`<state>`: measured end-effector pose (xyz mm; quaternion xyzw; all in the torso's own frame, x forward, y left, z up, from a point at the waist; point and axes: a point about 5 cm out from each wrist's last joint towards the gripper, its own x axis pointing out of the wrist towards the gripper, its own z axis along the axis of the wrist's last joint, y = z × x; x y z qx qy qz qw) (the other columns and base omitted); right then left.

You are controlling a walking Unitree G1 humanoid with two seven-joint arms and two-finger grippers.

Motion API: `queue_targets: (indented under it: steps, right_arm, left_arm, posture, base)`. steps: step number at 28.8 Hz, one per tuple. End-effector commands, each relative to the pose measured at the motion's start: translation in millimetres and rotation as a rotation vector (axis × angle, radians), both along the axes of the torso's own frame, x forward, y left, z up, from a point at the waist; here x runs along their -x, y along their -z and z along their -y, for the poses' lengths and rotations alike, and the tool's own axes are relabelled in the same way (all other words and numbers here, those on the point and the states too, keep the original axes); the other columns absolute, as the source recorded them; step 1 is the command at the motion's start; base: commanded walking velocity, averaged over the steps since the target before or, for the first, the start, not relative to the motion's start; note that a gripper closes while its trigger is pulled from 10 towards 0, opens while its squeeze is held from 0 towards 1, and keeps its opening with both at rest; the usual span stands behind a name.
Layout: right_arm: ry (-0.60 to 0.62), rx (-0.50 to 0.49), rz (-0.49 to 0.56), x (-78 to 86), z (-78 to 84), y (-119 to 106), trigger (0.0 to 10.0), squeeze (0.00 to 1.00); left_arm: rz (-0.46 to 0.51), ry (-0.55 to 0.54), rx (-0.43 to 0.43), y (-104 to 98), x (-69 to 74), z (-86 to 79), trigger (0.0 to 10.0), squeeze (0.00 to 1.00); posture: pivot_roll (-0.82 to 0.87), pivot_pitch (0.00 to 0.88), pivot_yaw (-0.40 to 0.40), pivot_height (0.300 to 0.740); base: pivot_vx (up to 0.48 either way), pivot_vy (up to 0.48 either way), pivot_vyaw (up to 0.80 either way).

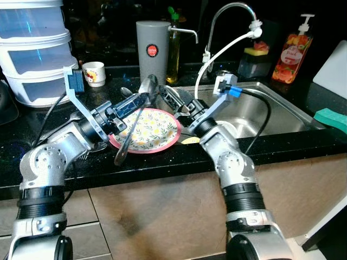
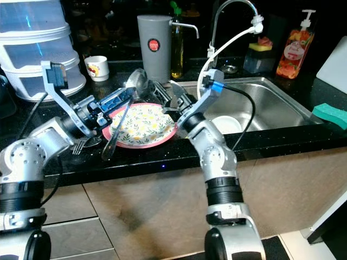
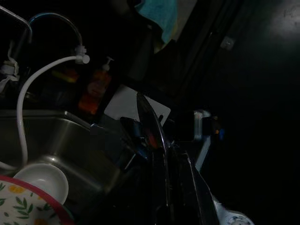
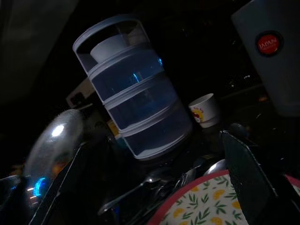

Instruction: Kitchen organization

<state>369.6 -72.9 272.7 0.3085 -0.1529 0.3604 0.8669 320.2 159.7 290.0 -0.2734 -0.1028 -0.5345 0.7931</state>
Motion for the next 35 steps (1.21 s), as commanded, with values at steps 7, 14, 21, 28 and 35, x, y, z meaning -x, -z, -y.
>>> queue_targets:
  steps: [7,14,21,28,35]
  right_arm:
    - [-0.131,-0.205,-0.076,4.7,-0.5,-8.2,10.0,0.0]
    - [-0.291,-0.395,-0.082,12.5,3.8,-20.4,10.0,0.0]
    - [-0.397,-0.365,-0.054,22.6,-2.4,-23.6,10.0,0.0]
    - [-0.418,-0.304,-0.066,27.2,-9.2,-20.0,10.0,0.0]
    - [-0.434,-0.268,-0.08,29.5,-13.1,-16.5,10.0,0.0]
  left_arm:
    - [-0.032,0.093,0.111,0.5,11.6,6.4,0.0,0.0]
    - [-0.054,0.085,0.165,0.1,11.5,3.9,0.0,0.0]
    - [-0.068,0.093,0.184,-0.1,12.6,4.3,0.0,0.0]
    - [-0.078,0.113,0.202,0.0,13.5,6.6,0.0,0.0]
    - [-0.091,0.148,0.218,1.6,14.3,11.5,0.0,0.0]
  posture:
    - [0.09,0.068,-0.013,0.74]
    - [0.09,0.067,-0.013,0.74]
    - [0.09,0.065,-0.012,0.74]
    - [0.08,0.063,-0.01,0.74]
    - [0.08,0.062,-0.011,0.74]
  base:
    - [0.0,0.0,0.0]
    - [0.0,0.0,0.0]
    - [0.0,0.0,0.0]
    - [0.0,0.0,0.0]
    - [0.0,0.0,0.0]
